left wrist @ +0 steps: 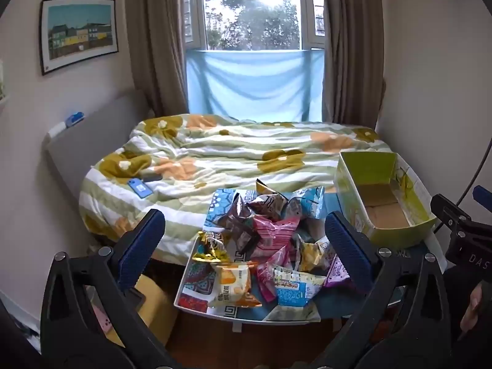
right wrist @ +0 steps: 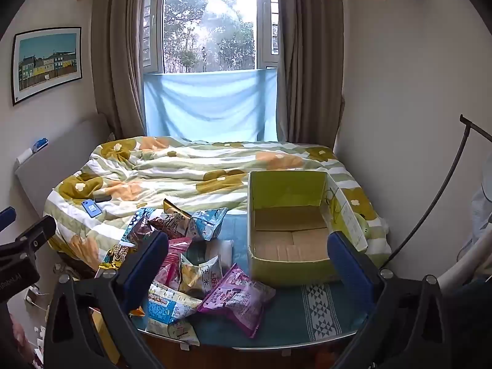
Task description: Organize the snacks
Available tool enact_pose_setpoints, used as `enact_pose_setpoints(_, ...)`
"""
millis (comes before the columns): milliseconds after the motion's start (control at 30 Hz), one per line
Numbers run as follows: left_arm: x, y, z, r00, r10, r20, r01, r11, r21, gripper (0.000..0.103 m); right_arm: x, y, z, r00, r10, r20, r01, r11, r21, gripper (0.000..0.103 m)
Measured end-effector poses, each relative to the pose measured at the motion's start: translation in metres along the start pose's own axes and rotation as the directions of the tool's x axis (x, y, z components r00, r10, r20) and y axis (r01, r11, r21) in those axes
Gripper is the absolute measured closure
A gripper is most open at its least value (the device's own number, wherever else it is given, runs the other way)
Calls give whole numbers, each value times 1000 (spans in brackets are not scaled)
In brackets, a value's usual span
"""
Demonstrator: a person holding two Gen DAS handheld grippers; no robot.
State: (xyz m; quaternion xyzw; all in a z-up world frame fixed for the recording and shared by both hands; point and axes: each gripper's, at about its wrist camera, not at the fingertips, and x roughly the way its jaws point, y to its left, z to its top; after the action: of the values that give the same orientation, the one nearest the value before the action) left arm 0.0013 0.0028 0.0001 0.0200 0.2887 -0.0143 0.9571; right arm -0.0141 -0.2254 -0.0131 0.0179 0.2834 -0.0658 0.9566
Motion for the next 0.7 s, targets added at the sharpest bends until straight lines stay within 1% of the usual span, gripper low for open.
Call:
enact_pose_setpoints(67, -1, 1, 2, 1000, 13, 18, -13, 1000, 2, 0, 1, 0, 0, 1000, 0, -5, 0, 1000, 1, 0)
enact_pose_setpoints(133, -4, -2, 0, 999, 10, 35, -11, 1000, 16, 0, 1, 1, 1, 1000, -1, -4, 1, 1000, -1, 0)
enact_pose_setpoints(367, 4, -3, 2, 1000, 10, 10, -10, 1000, 17, 0, 9, 5, 0, 1000, -20, -2, 20, 1000, -13, 0)
enact_pose_setpoints(700, 4, -3, -1, 1000, 7, 11, -8, 1000, 16, 0, 8, 9, 0, 1000, -12, -1, 12, 1000, -7, 0)
